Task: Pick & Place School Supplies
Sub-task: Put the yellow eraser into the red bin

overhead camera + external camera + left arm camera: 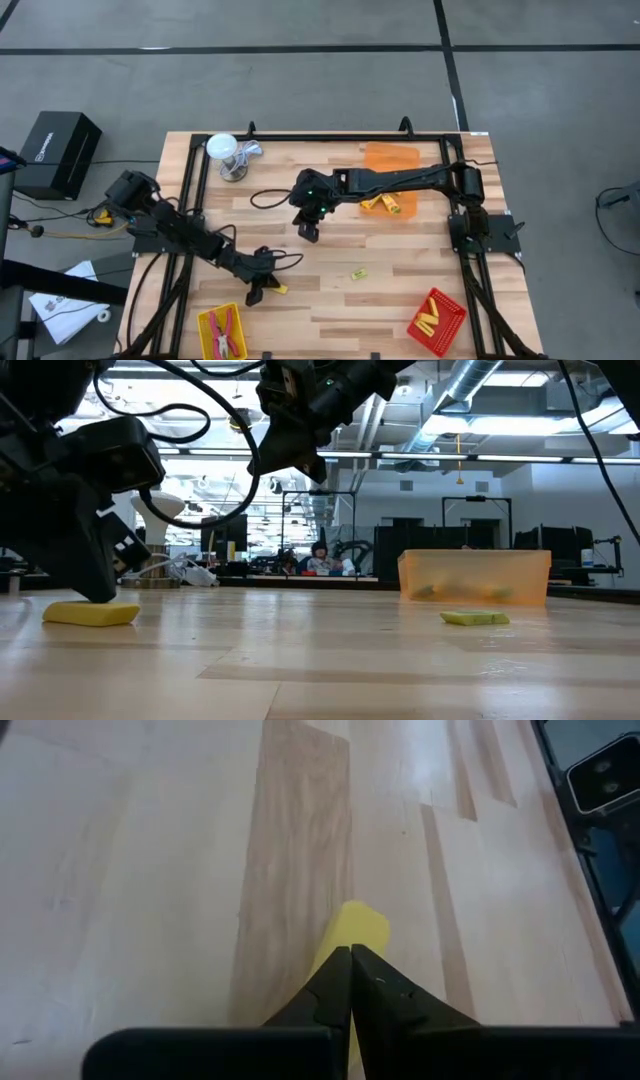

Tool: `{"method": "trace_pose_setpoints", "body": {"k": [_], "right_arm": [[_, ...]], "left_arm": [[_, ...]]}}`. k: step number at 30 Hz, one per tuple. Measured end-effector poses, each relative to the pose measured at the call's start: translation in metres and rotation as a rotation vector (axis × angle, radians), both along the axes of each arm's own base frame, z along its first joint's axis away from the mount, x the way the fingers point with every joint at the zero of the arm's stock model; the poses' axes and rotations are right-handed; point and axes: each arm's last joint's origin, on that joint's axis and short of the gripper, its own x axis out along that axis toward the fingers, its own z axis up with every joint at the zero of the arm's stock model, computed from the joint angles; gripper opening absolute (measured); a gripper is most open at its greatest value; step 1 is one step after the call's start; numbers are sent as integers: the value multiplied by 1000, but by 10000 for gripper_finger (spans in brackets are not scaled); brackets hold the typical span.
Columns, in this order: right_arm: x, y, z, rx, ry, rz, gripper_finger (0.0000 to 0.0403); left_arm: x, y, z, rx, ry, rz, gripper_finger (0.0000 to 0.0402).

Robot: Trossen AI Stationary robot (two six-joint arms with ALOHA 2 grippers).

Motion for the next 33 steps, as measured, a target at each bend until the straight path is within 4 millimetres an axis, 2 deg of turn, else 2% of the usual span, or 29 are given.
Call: {"method": "trace_pose_setpoints", "body": {"k": [8, 24, 33], "right_arm": [[0, 1, 0, 4, -1, 5, 0], [0, -1, 0, 5, -7, 26, 0], [0, -1, 0, 0, -9, 32, 0]], "left_arm": [[2, 3, -4, -11, 10, 5, 1], [12, 30, -8, 48, 31, 58, 1], [13, 32, -4, 36, 18, 46, 1]]}}
